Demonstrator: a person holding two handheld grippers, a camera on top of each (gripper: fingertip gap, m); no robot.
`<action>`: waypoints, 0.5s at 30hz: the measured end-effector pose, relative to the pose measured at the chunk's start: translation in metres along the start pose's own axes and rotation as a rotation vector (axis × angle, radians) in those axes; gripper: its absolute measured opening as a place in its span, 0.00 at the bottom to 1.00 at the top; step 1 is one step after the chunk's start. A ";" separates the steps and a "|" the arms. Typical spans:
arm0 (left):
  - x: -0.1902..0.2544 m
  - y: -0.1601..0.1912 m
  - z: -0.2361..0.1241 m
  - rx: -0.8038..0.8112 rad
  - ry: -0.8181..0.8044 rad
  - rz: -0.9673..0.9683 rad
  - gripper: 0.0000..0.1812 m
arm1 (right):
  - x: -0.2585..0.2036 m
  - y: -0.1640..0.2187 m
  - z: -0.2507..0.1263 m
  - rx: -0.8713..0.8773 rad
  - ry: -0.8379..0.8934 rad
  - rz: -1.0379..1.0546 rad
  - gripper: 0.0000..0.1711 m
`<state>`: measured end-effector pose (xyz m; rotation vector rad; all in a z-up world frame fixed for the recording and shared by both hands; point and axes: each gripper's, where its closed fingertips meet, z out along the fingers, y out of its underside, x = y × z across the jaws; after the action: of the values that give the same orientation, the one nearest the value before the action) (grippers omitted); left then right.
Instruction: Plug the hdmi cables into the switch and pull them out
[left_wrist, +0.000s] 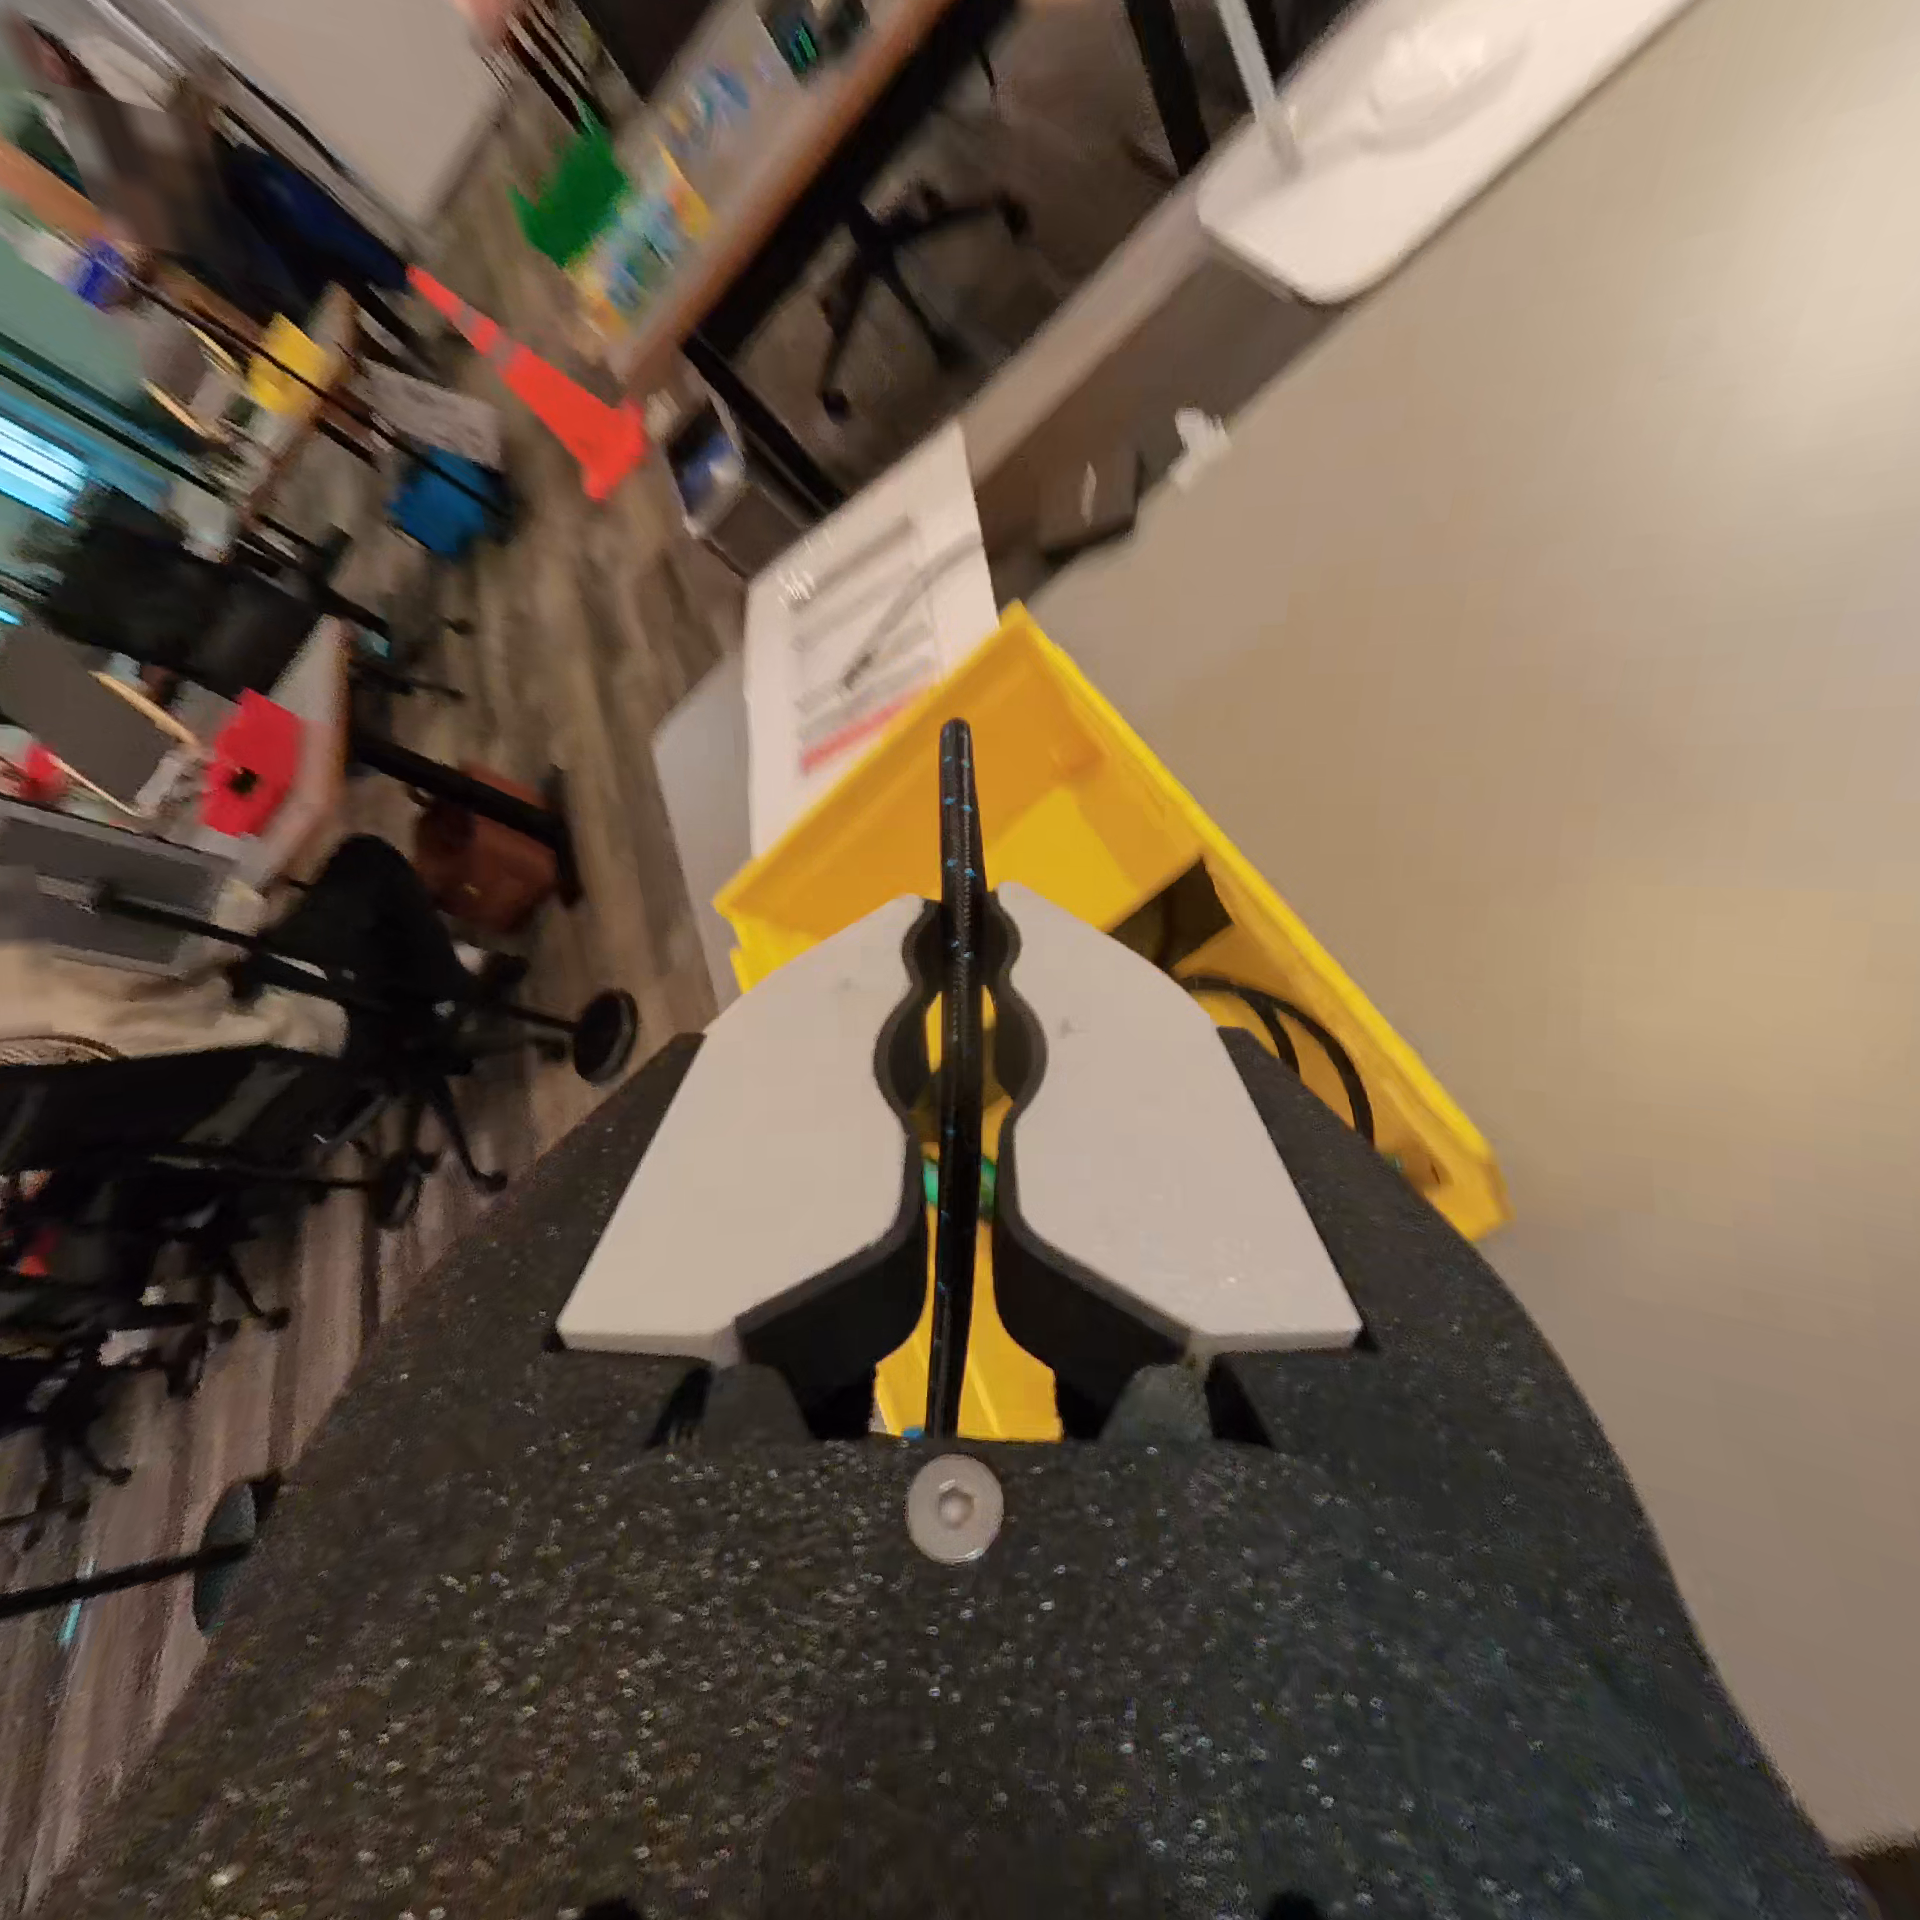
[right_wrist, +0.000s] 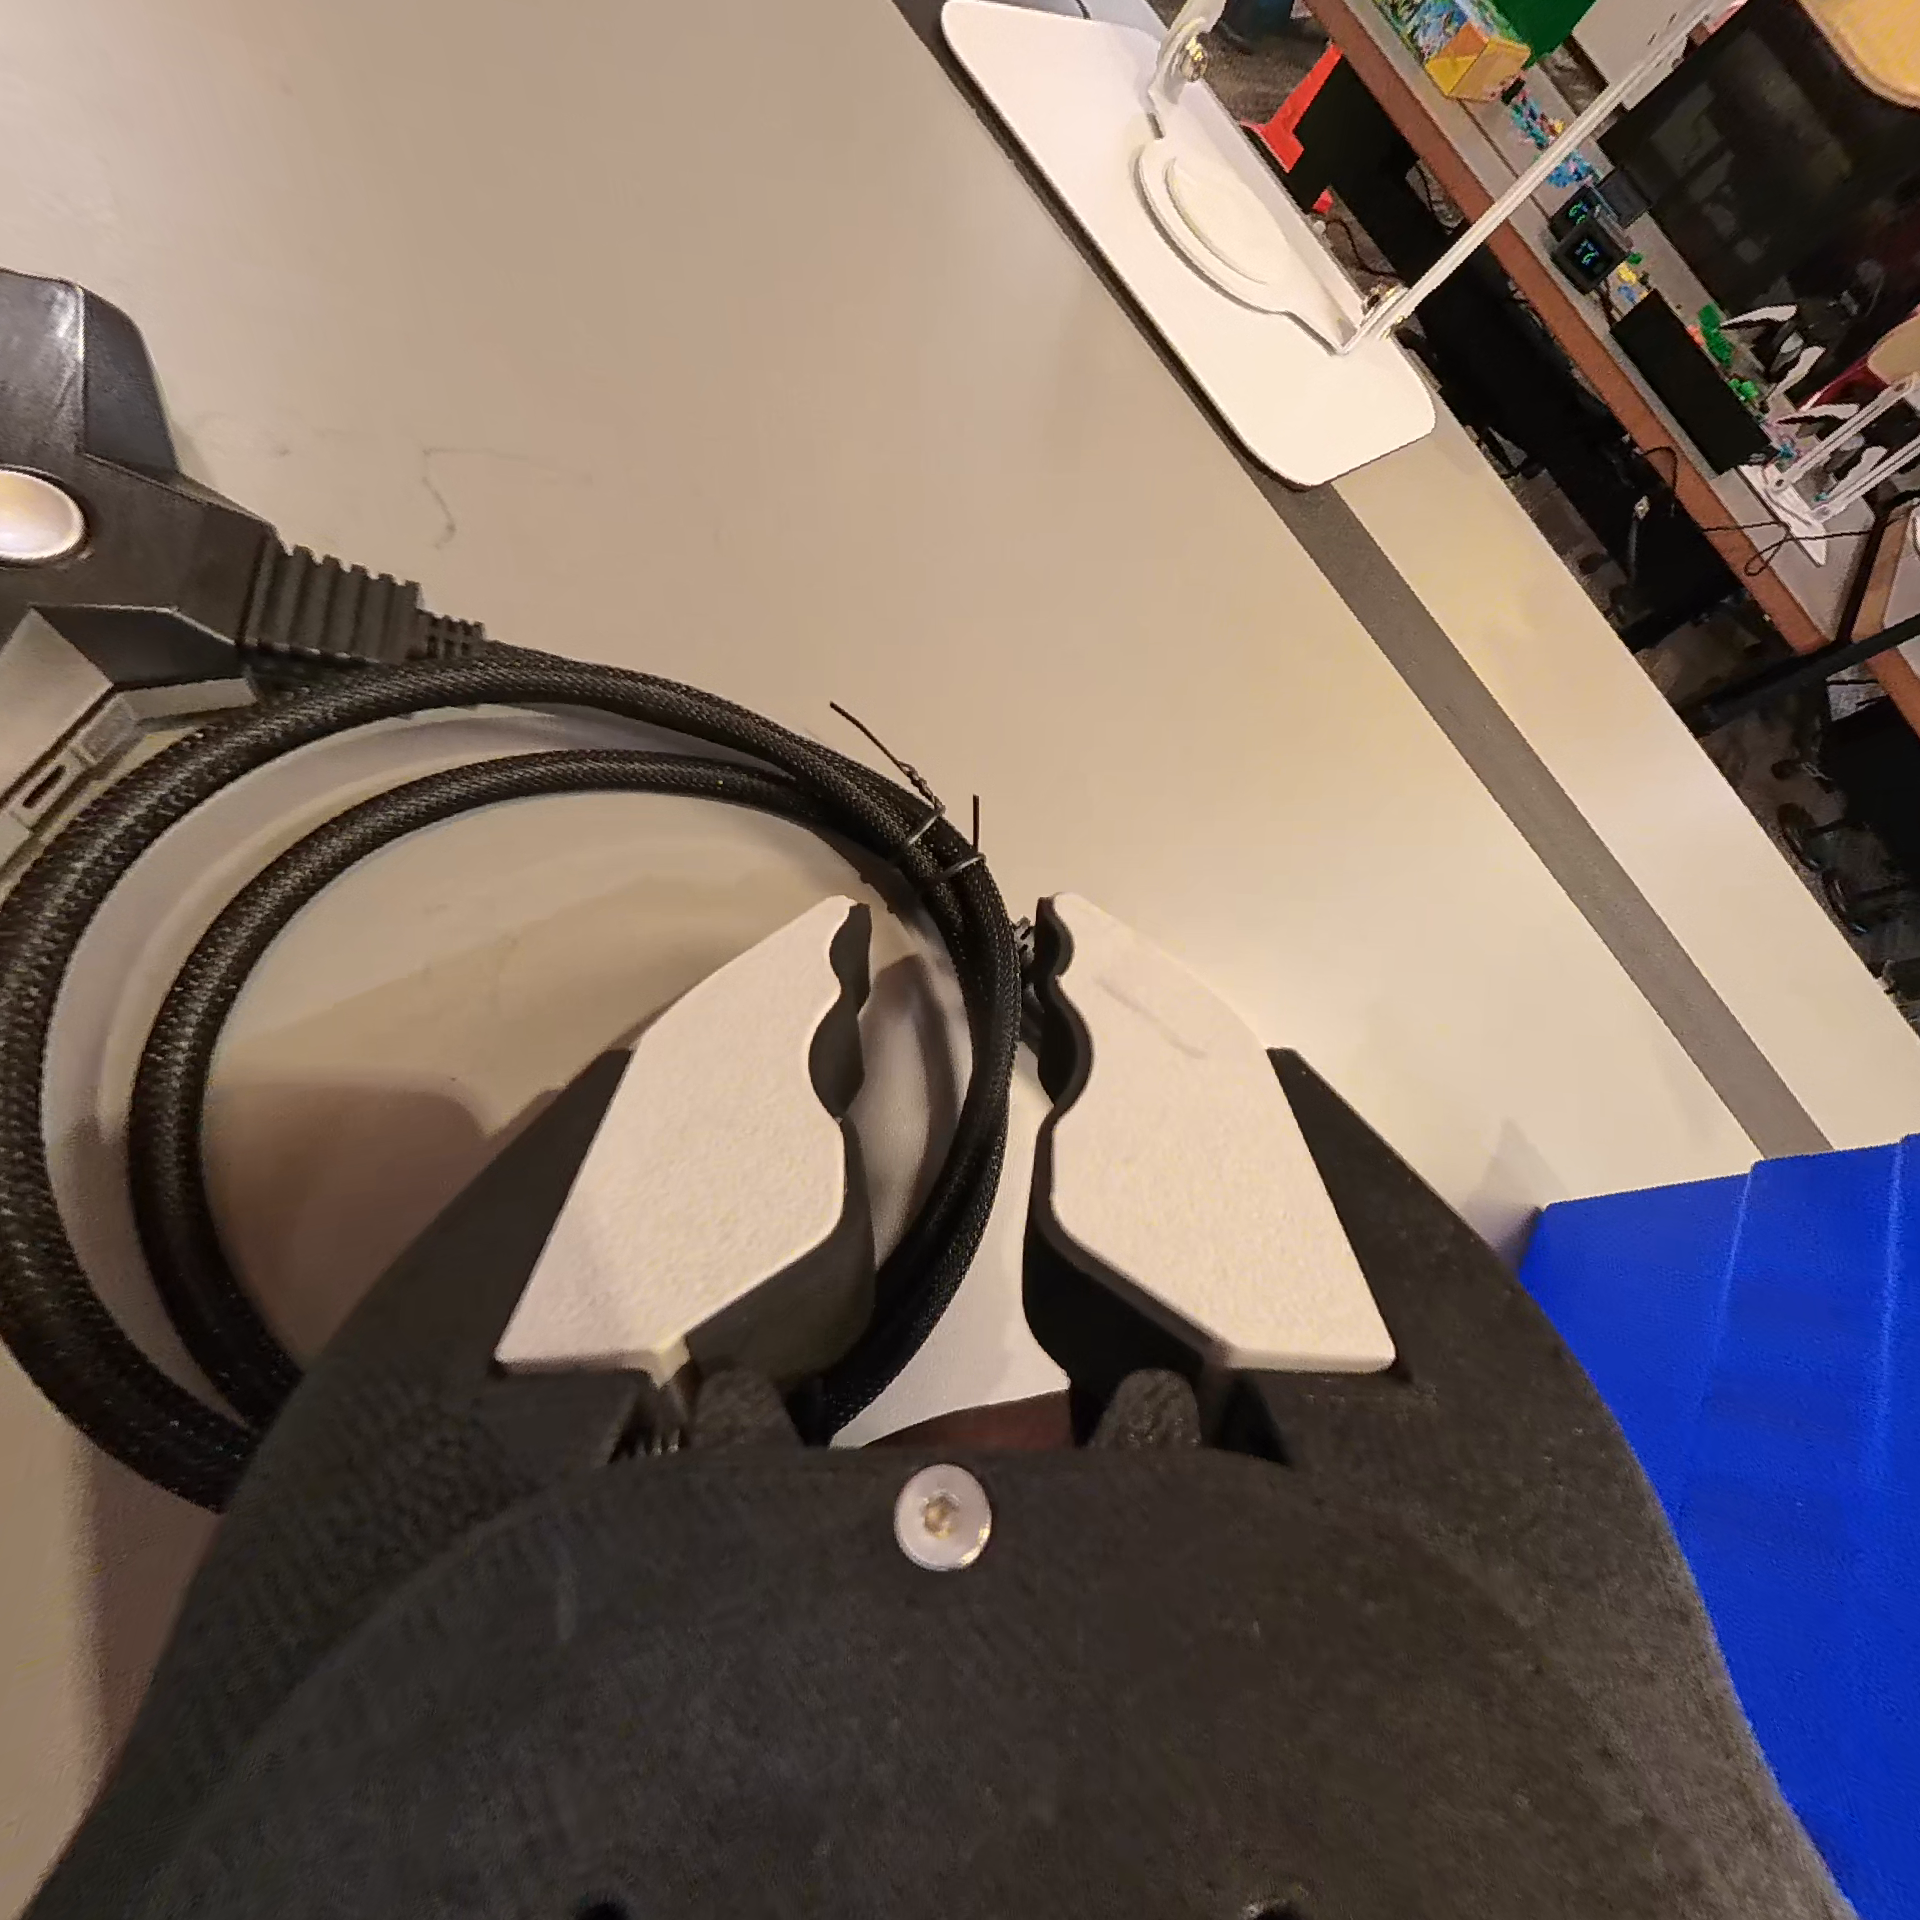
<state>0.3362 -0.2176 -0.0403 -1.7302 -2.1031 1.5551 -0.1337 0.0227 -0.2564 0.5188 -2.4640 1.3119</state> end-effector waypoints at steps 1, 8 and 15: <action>-0.002 -0.016 -0.003 0.055 -0.033 0.000 0.04 | 0.000 0.000 0.000 0.000 -0.001 0.001 0.18; 0.041 -0.103 0.007 0.347 0.037 0.034 0.04 | 0.000 -0.002 -0.001 0.008 0.002 -0.004 0.18; 0.180 -0.161 0.062 0.568 0.408 0.195 0.04 | 0.000 -0.006 -0.004 0.026 0.008 -0.019 0.18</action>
<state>0.1132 -0.1090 -0.0624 -1.8525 -1.1920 1.4767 -0.1312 0.0230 -0.2502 0.5414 -2.4325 1.3372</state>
